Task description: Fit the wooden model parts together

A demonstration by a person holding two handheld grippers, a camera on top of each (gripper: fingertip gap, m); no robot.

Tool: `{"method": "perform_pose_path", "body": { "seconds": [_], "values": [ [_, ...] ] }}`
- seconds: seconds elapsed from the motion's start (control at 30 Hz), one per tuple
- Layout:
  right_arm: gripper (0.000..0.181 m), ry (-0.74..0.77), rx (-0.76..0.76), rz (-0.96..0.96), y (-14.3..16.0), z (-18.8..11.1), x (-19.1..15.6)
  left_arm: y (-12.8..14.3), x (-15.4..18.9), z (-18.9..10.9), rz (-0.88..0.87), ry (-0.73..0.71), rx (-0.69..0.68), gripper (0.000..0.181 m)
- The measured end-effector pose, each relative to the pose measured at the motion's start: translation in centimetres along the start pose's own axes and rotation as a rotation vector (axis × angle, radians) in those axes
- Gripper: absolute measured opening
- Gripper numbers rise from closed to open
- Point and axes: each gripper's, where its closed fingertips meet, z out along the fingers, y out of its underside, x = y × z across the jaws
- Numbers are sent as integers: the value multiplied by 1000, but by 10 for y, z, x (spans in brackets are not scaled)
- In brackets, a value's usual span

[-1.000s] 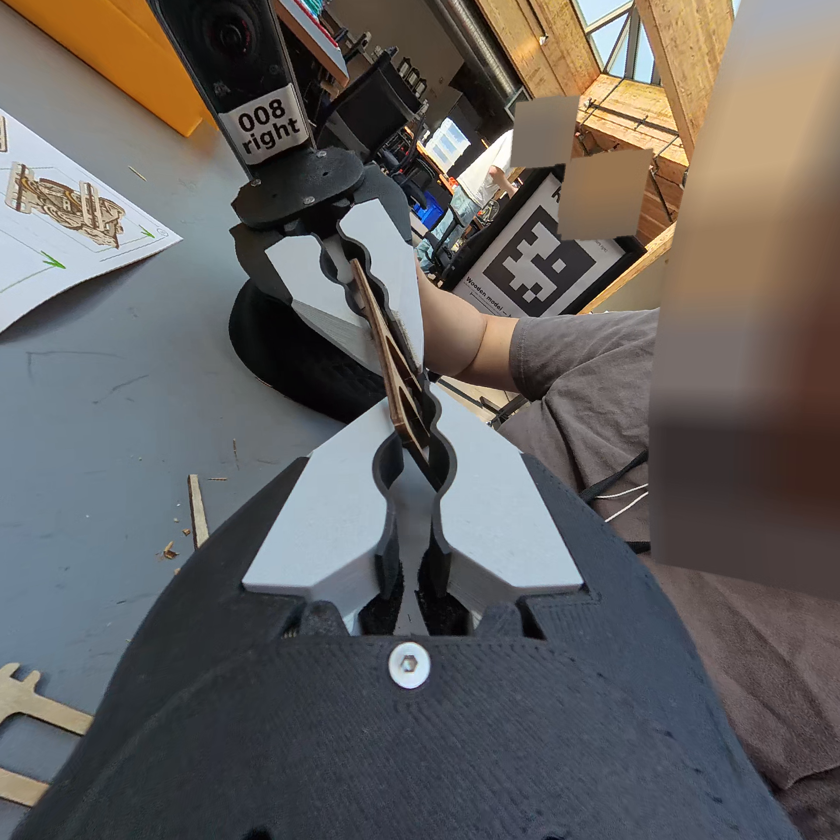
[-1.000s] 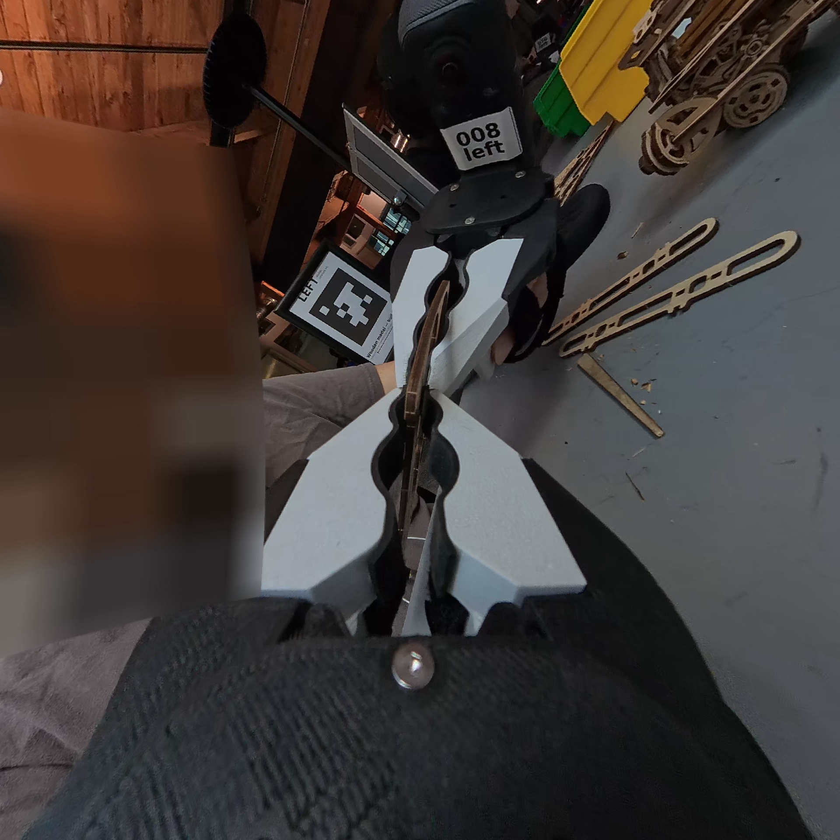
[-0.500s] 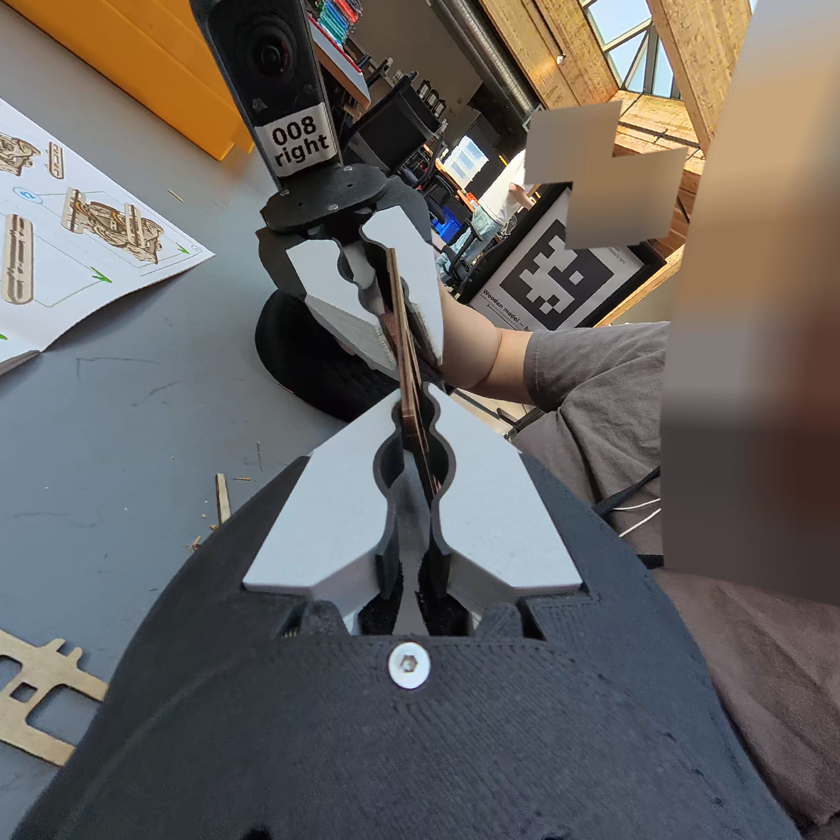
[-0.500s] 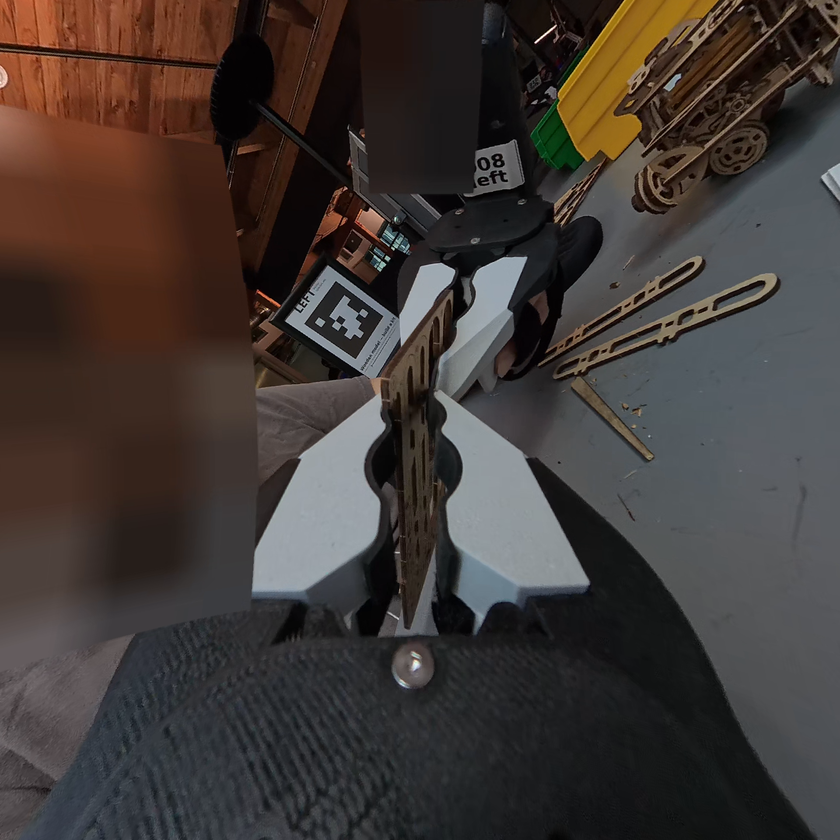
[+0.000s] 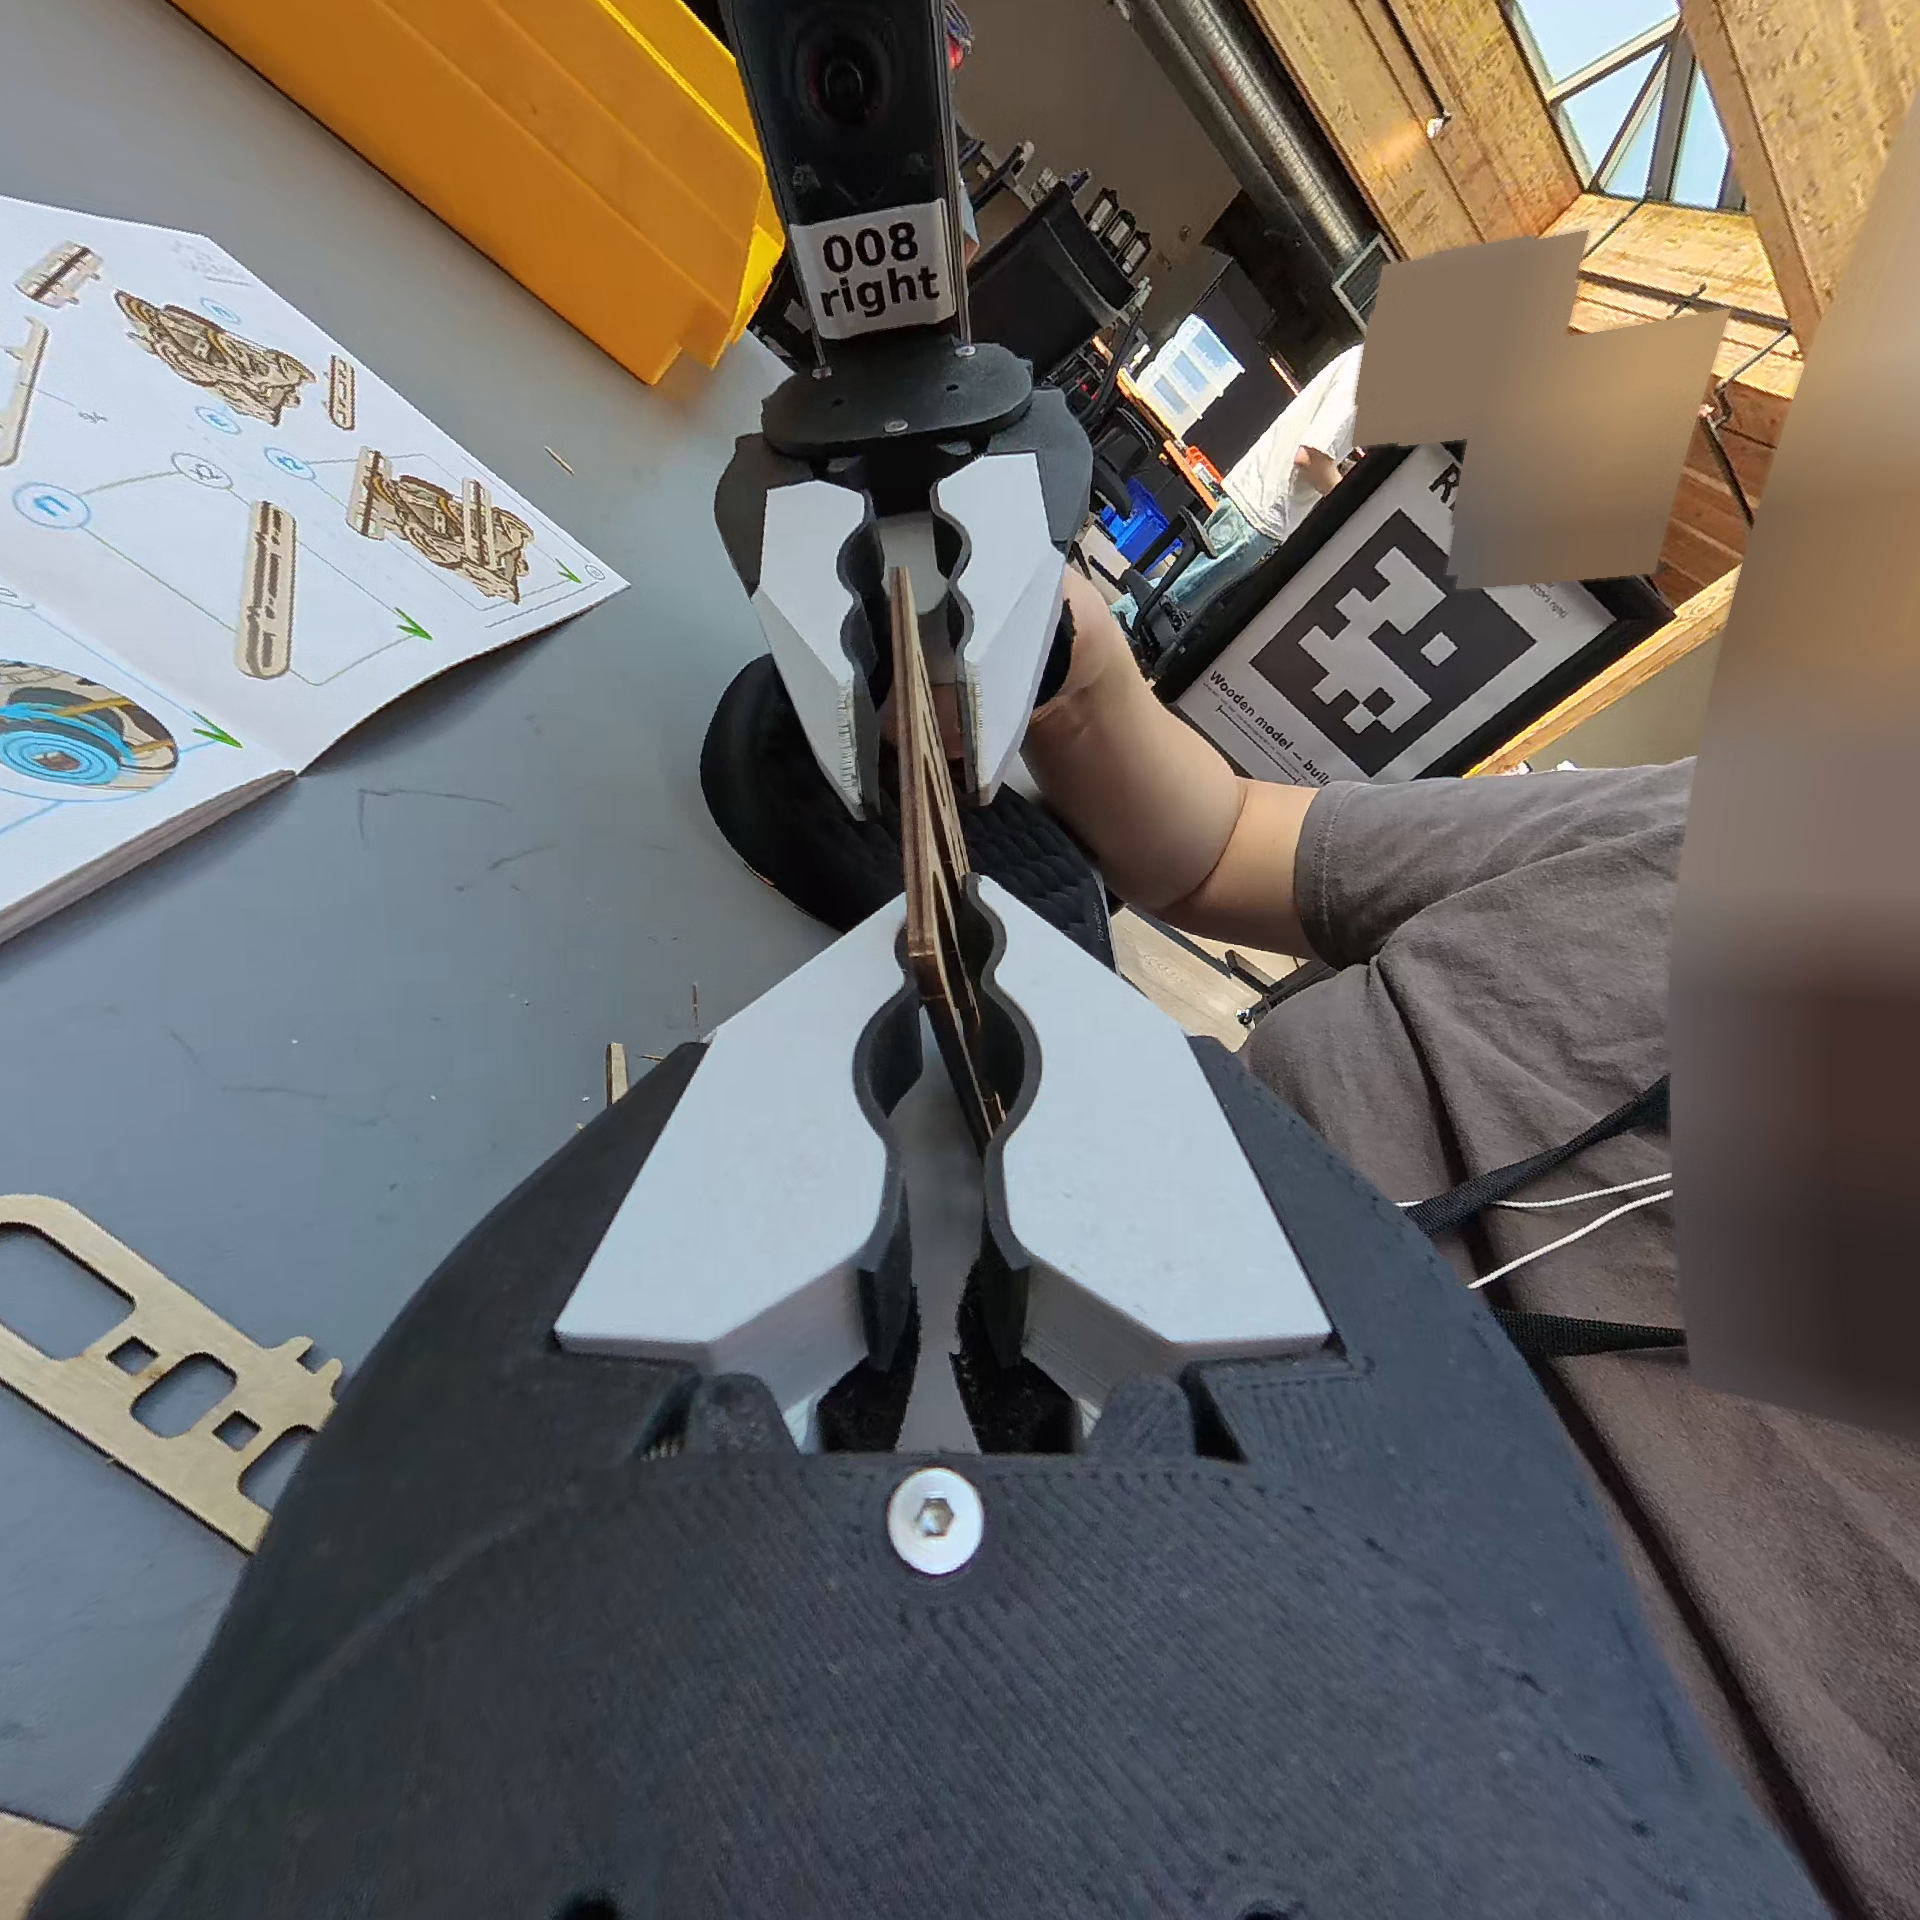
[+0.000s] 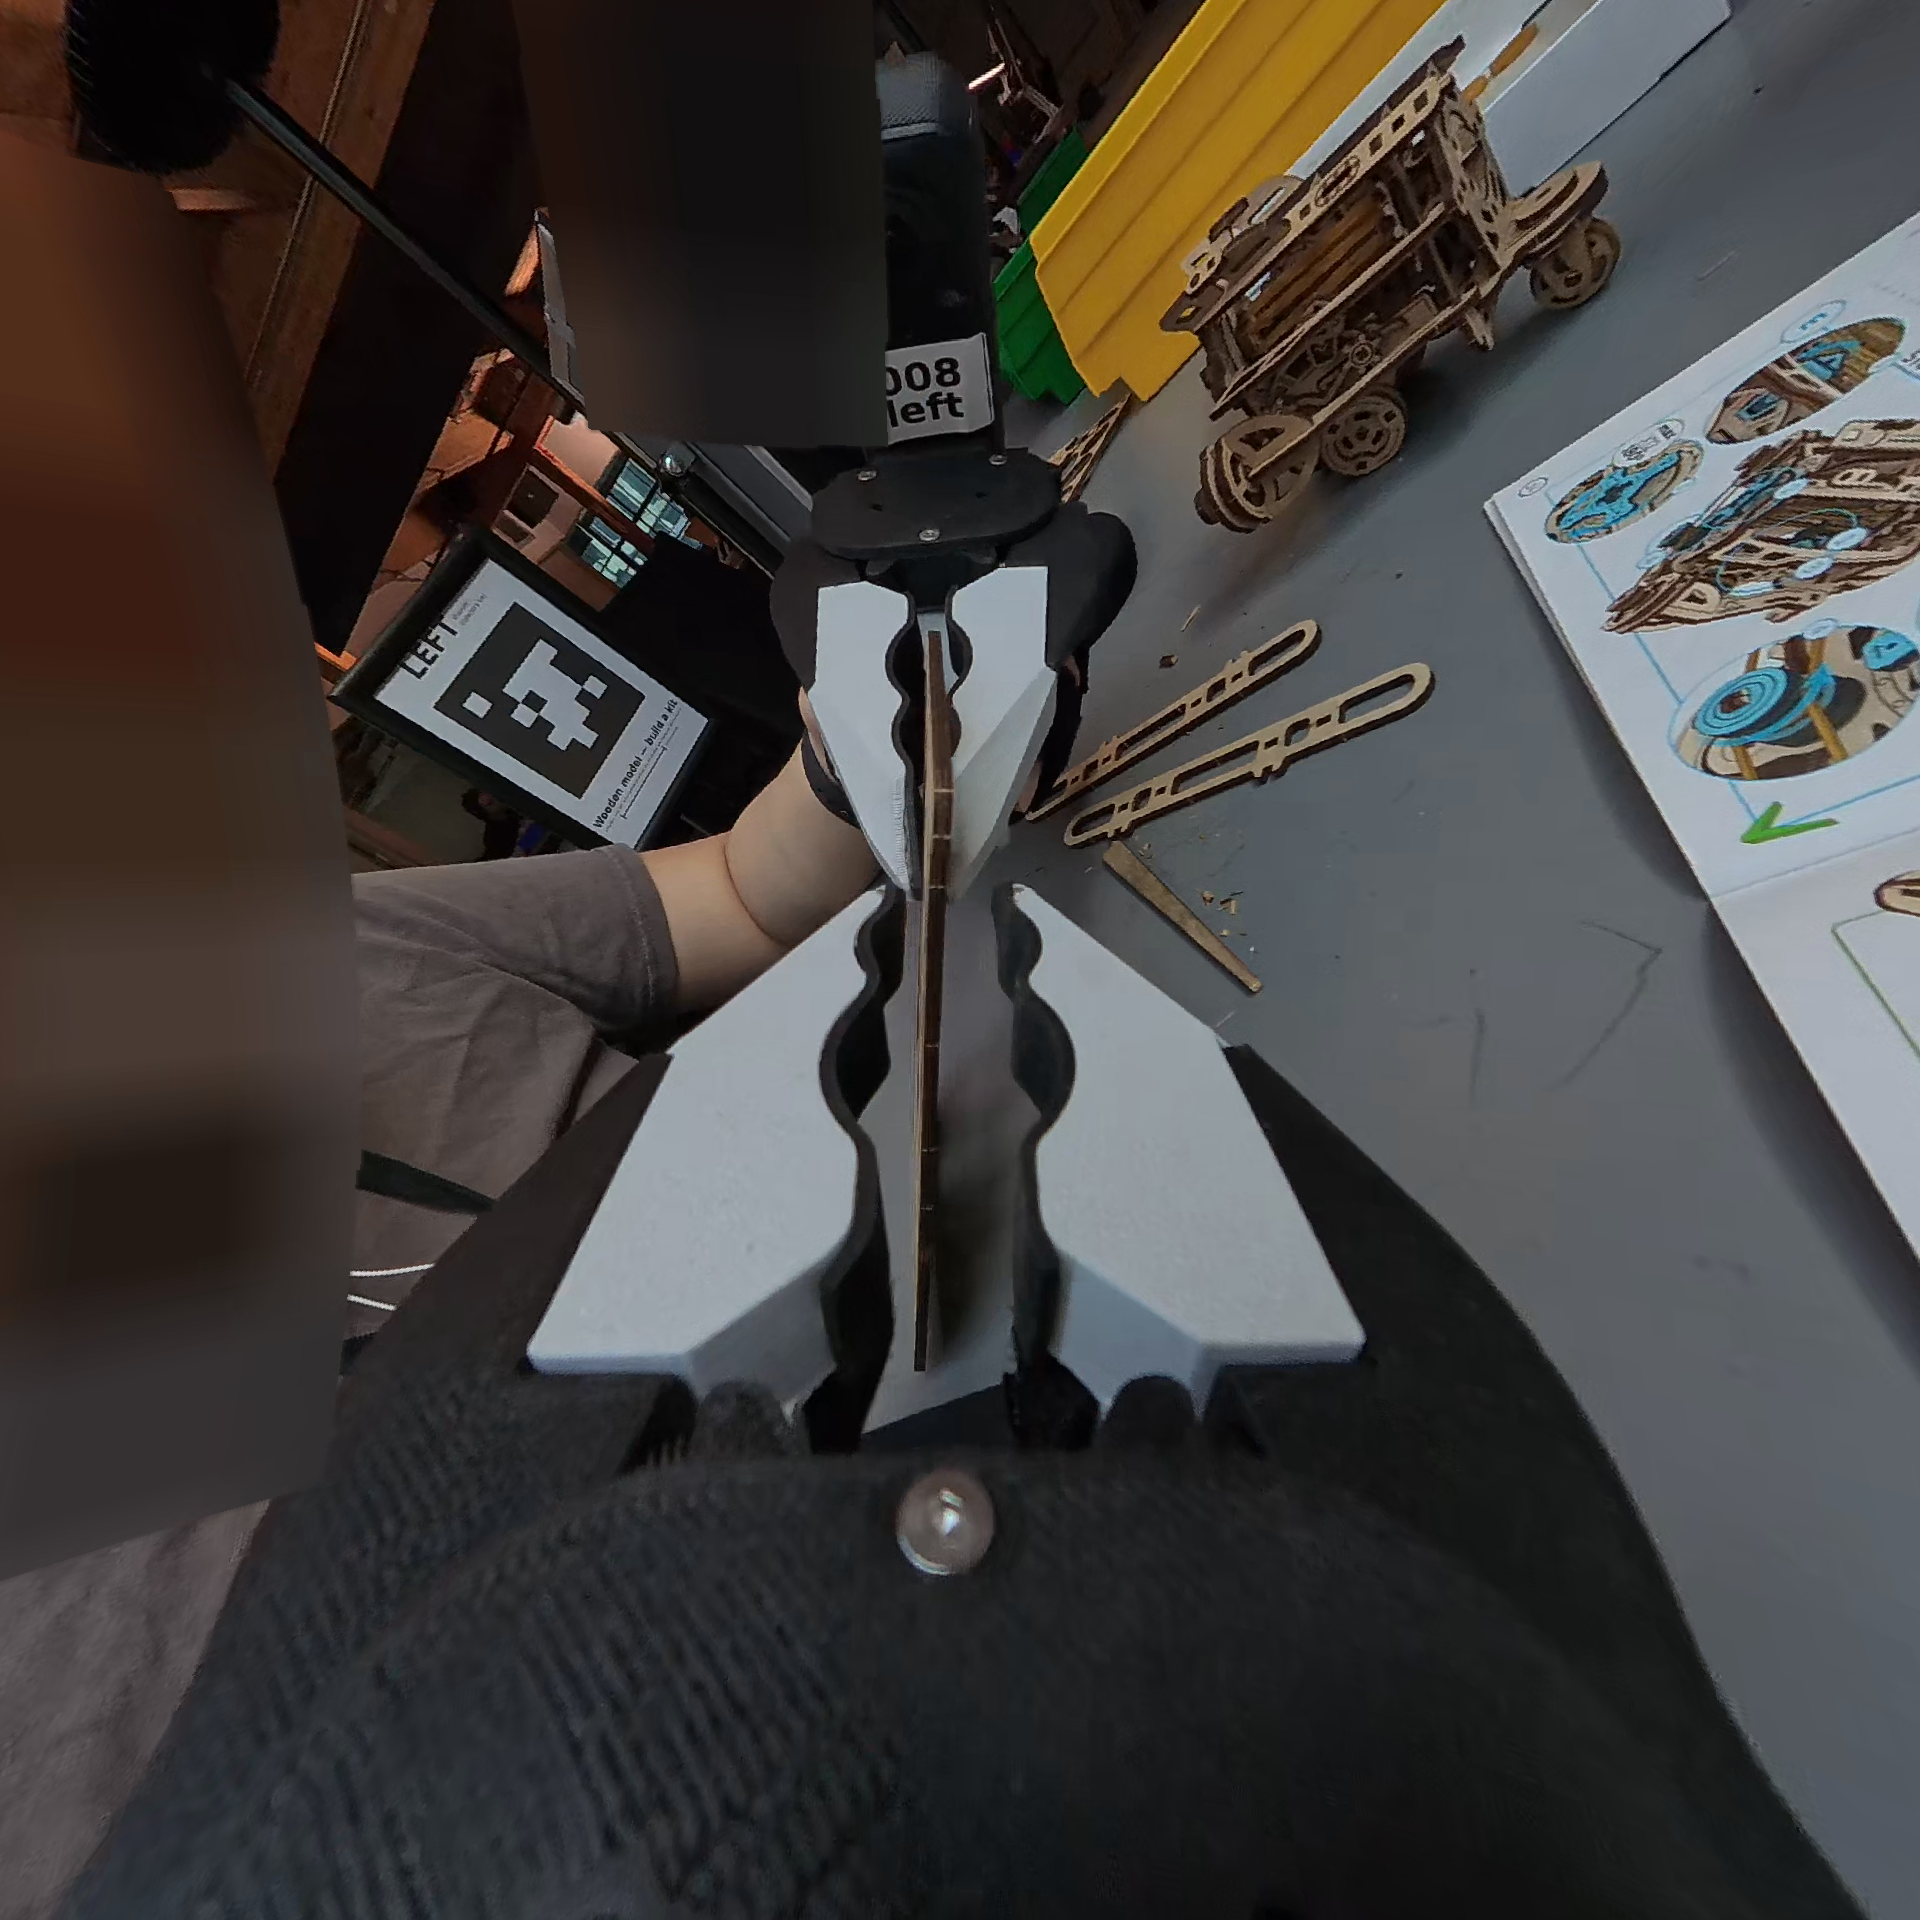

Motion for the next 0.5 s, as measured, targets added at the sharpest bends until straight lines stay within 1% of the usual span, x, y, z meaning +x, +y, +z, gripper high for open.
{"method": "perform_pose_path", "body": {
  "seconds": [0.07,0.13,0.2,0.33,0.5],
  "values": [
    [17,-13,-5,24,2,5,0,1,0,1,-1,0,-4,0],
    [15,-10,-29,27,8,10,1,2,-1,2,-1,-5,-13,0],
    [1,-16,-40,10,10,13,0,5,-3,3,-5,-14,-27,0],
    [0,-18,-59,11,13,12,-1,6,-1,4,-32,4,-29,0],
    [1,33,-82,-26,15,13,5,8,-3,3,-91,25,-26,0]
  ]
}}
